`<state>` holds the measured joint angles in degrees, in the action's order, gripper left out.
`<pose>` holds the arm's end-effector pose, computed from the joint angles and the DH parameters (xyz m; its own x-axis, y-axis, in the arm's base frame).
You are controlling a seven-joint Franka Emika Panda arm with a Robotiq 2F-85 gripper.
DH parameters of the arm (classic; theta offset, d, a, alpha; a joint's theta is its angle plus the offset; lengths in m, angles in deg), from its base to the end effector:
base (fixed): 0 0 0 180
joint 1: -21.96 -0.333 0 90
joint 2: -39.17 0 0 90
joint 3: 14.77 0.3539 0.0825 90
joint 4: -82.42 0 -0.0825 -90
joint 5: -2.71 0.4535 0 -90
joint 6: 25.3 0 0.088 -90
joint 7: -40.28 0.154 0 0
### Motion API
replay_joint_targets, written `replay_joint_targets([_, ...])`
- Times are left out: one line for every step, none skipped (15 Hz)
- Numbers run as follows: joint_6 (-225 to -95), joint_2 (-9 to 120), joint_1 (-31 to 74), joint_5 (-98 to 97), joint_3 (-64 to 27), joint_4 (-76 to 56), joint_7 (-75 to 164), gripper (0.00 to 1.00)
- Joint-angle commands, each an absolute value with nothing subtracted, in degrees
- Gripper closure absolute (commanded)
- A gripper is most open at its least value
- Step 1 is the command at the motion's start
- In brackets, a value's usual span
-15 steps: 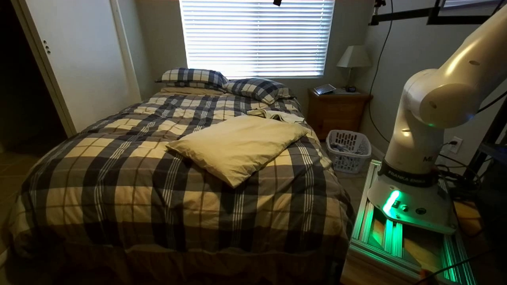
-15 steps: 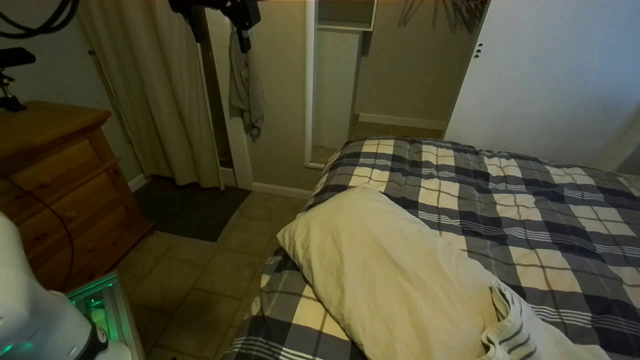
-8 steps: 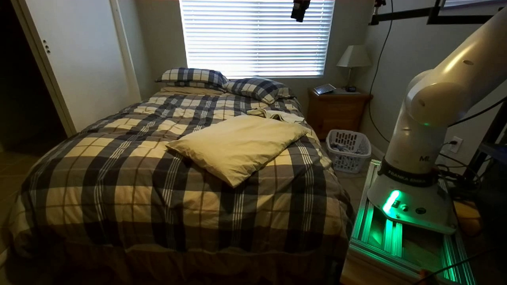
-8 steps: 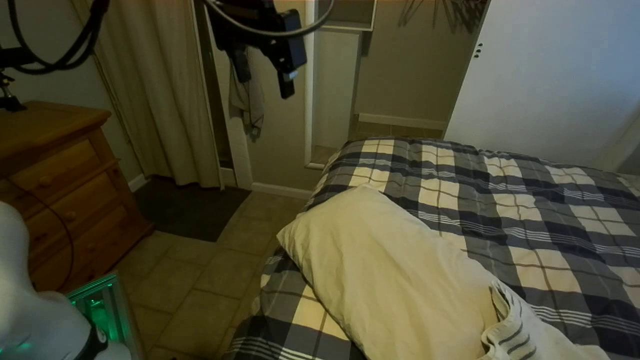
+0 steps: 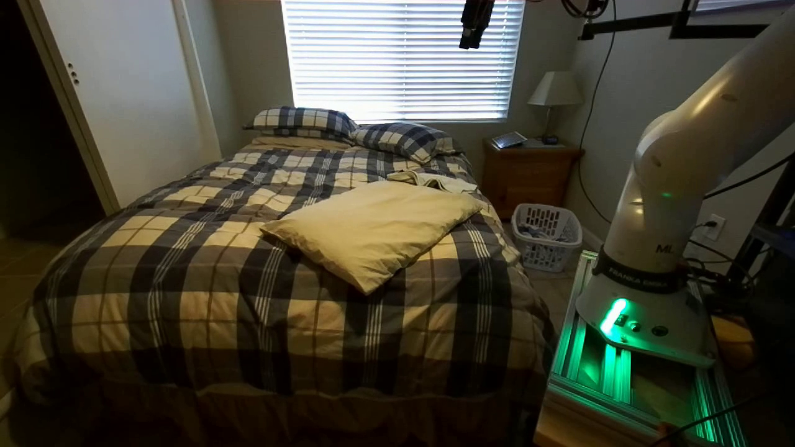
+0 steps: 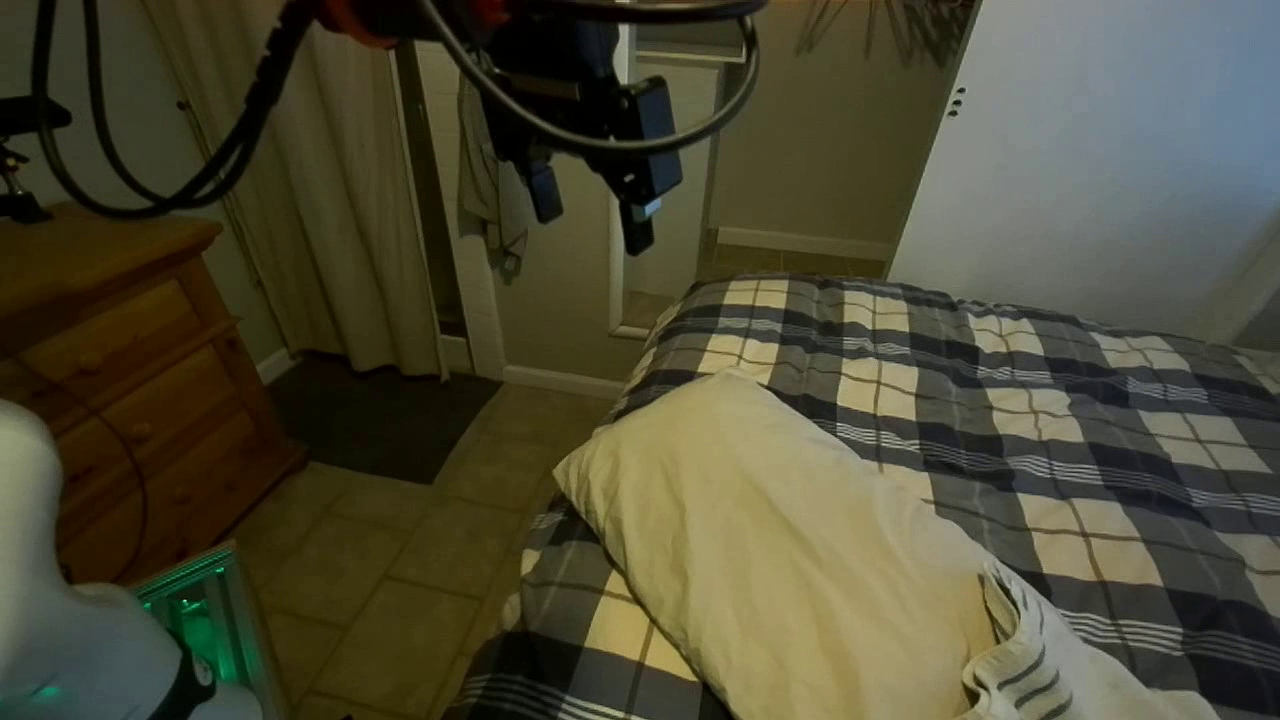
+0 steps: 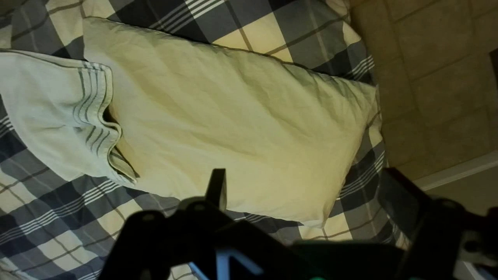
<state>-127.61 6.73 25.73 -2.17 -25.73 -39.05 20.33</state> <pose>0.4342 -0.1435 0.6304 0.9693 0.1212 0.2141 0.1108 -0.9920 0.0596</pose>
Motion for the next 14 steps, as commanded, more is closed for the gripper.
replay_joint_targets([-127.5,6.7,25.6,-2.2,-25.8,-38.9,20.4,0.0])
replay_joint_targets([-127.5,6.7,25.6,-2.2,-25.8,-38.9,20.4,0.0])
replay_joint_targets([-127.5,6.7,25.6,-2.2,-25.8,-38.9,20.4,0.0])
replay_joint_targets([-127.5,6.7,25.6,-2.2,-25.8,-38.9,20.4,0.0])
replay_joint_targets([-127.5,6.7,25.6,-2.2,-25.8,-38.9,20.4,0.0])
replay_joint_targets([-129.7,7.9,26.7,-4.0,-26.5,-38.6,20.4,0.0])
replay_joint_targets([-130.5,9.7,27.3,-5.3,-28.0,-38.0,18.2,0.0])
replay_joint_targets([-131.3,11.2,28.2,-6.9,-28.6,-37.6,18.3,0.0])
replay_joint_targets([-132.4,12.9,28.6,-7.7,-29.9,-37.2,17.3,0.0])
replay_joint_targets([-134.6,14.9,29.1,-8.7,-31.1,-36.9,16.3,0.0])
replay_joint_targets([-136.5,16.9,29.4,-8.8,-32.3,-36.4,15.2,0.0])
replay_joint_targets([-139.8,19.0,29.5,-8.4,-33.4,-36.1,14.0,0.0])
replay_joint_targets([-142.5,21.2,29.6,-7.5,-34.3,-35.5,12.9,0.0])
replay_joint_targets([-145.6,23.5,29.5,-6.4,-35.1,-34.8,11.6,0.0])
